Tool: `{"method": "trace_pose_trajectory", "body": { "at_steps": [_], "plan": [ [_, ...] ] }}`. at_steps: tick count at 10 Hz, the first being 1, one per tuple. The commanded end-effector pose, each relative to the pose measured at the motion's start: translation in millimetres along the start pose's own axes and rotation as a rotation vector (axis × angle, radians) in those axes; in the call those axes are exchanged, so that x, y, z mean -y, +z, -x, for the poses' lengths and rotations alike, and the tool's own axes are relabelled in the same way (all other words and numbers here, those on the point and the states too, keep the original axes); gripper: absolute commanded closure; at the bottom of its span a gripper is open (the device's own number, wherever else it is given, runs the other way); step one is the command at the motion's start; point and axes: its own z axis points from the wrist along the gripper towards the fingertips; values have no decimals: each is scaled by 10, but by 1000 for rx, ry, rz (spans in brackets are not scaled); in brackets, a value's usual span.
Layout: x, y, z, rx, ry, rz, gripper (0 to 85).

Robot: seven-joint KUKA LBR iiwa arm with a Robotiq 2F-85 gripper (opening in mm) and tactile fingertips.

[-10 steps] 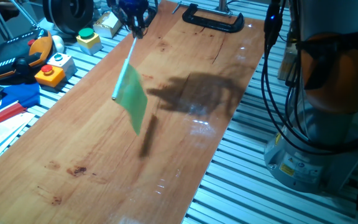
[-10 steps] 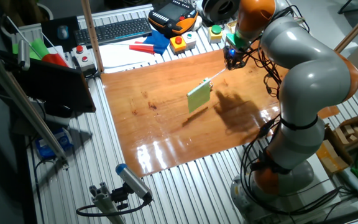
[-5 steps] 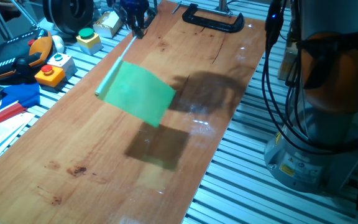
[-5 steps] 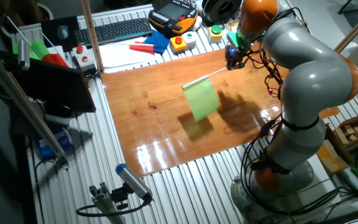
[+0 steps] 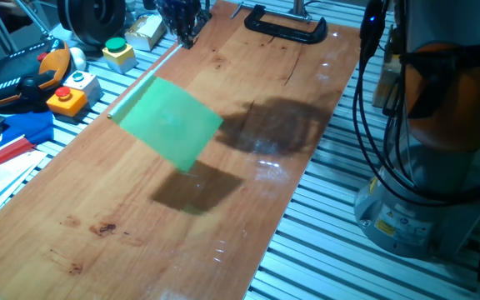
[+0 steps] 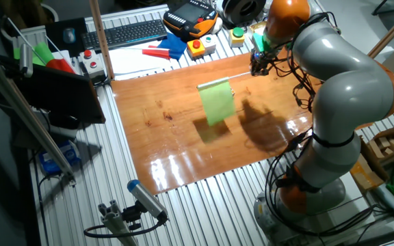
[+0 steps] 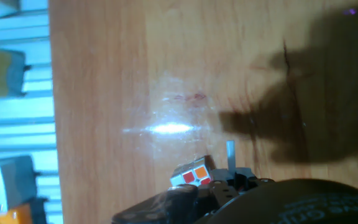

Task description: Wave the flag

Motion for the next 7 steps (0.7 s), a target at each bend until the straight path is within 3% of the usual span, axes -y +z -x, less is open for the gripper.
{"method": "trace_pose_trajectory", "body": {
  "at_steps": [1,3,5,7],
  "plan": [
    [0,-6,4,104,1078,16,843],
    [-11,12,-1,102,1134,8,843],
    [1,12,0,134,1125,-2,843],
    [18,78,-5,132,1021,0,843]
  ]
}}
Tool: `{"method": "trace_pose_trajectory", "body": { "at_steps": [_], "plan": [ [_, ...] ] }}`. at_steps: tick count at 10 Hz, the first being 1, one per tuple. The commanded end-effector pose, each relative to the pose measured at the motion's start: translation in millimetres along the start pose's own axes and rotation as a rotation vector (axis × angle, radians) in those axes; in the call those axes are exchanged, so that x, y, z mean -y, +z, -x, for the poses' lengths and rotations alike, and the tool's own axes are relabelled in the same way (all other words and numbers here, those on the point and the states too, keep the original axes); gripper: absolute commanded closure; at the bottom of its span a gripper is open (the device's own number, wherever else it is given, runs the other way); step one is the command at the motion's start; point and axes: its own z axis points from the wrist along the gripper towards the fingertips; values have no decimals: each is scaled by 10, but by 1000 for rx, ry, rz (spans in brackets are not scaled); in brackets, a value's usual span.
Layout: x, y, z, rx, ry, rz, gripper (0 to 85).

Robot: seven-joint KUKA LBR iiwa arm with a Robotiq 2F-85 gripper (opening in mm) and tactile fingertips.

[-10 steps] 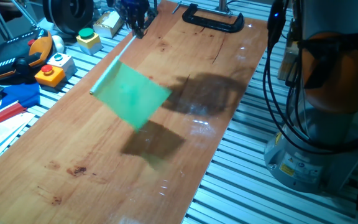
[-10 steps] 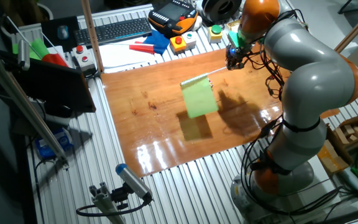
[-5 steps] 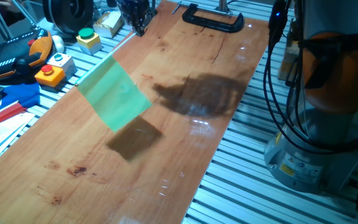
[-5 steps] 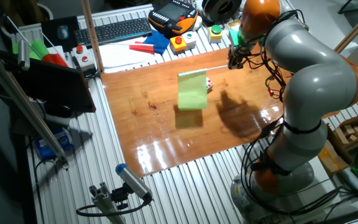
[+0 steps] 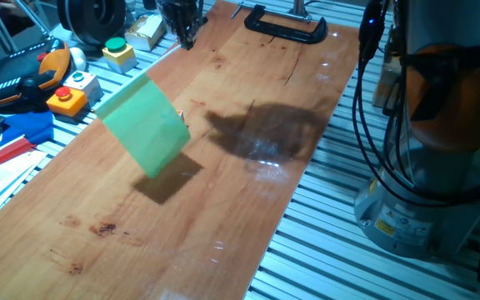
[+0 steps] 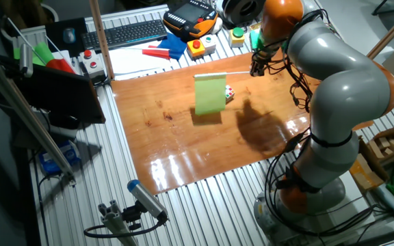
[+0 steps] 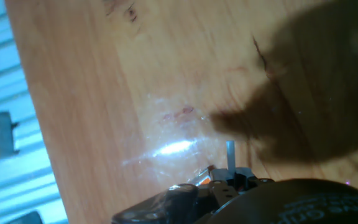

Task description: Wave the flag

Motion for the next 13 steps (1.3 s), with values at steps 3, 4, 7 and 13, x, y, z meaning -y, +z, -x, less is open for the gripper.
{"method": "trace_pose_trajectory", "body": {
  "at_steps": [3,4,7,13],
  "plan": [
    [38,53,-20,54,412,-21,843],
    [49,112,-43,15,259,-28,843],
    [114,336,-85,-56,-139,-28,843],
    [85,468,-74,-64,-640,-51,843]
  ]
}}
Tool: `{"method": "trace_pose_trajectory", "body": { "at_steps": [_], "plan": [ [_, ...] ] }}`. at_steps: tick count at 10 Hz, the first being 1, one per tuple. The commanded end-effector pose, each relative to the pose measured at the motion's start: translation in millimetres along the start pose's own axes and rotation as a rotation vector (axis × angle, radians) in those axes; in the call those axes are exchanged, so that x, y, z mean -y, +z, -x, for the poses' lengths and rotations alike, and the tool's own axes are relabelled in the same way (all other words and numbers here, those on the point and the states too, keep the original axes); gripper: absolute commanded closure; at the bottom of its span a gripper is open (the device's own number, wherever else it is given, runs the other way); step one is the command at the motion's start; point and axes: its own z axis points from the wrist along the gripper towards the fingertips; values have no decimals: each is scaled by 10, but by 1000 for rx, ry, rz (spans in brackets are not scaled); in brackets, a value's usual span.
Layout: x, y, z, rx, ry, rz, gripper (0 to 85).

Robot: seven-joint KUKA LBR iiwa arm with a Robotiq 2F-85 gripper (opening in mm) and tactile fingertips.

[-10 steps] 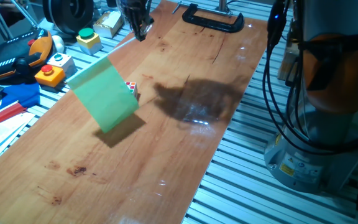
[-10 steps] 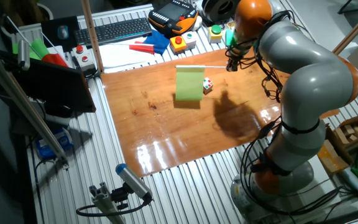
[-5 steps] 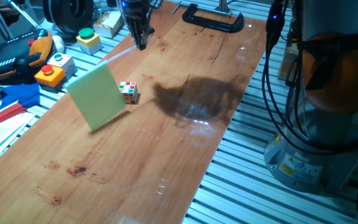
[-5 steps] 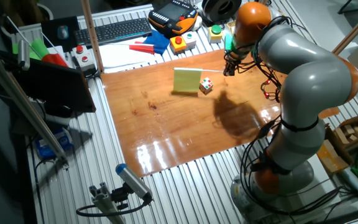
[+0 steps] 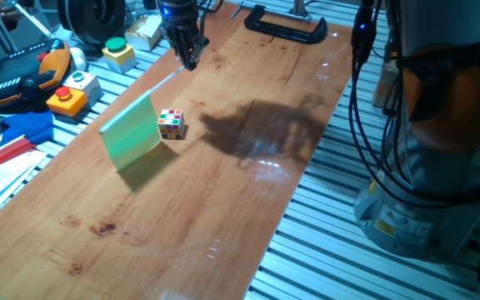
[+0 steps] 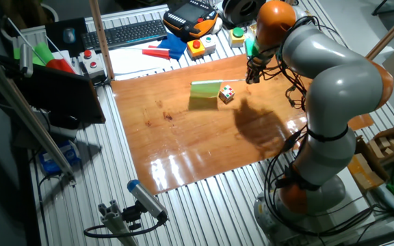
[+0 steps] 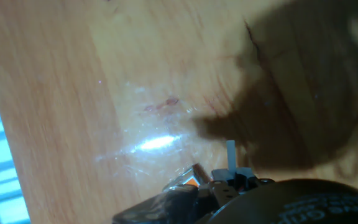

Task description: Wave the flag

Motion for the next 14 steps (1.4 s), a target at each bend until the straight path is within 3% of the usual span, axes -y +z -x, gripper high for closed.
{"method": "trace_pose_trajectory", "body": {
  "at_steps": [1,5,9,13,14],
  "plan": [
    [-17,71,0,-19,-552,9,843],
    [-110,361,-50,-19,-659,20,843],
    [-201,608,-68,11,-714,27,843],
    [-323,802,9,-1,-701,33,843],
    [-362,835,32,-19,-674,32,843]
  ]
}}
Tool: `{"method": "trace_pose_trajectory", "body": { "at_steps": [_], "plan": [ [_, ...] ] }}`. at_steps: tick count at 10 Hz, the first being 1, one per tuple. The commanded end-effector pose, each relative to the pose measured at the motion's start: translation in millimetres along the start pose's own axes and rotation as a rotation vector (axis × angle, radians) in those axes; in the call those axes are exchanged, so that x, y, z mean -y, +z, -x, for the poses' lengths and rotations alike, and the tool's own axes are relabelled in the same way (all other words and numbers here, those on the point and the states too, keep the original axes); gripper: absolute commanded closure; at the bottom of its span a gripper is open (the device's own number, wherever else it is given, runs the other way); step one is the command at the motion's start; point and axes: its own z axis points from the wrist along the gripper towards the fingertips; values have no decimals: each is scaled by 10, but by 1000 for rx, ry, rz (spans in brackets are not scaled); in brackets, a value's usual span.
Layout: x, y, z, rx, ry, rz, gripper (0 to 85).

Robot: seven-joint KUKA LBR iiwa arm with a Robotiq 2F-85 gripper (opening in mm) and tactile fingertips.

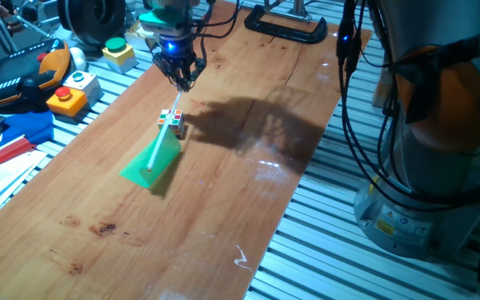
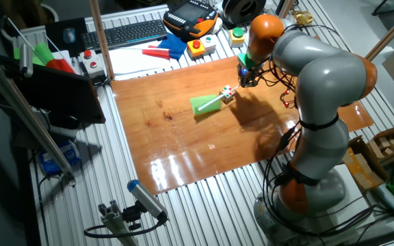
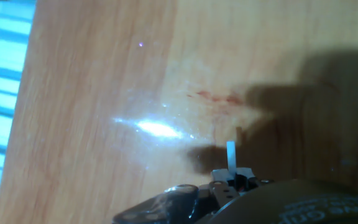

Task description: Wave the flag

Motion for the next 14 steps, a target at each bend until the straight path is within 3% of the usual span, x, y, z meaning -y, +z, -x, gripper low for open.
{"method": "trace_pose_trajectory", "body": {
  "at_steps": [1,5,9,10,12,14],
  "plan": [
    [9,40,30,-19,-202,10,843],
    [62,254,129,-7,-233,31,843],
    [58,295,140,2,-243,11,843],
    [58,311,138,4,-242,20,790],
    [61,332,137,9,-242,29,513],
    [63,336,139,14,-242,34,333]
  ]
}}
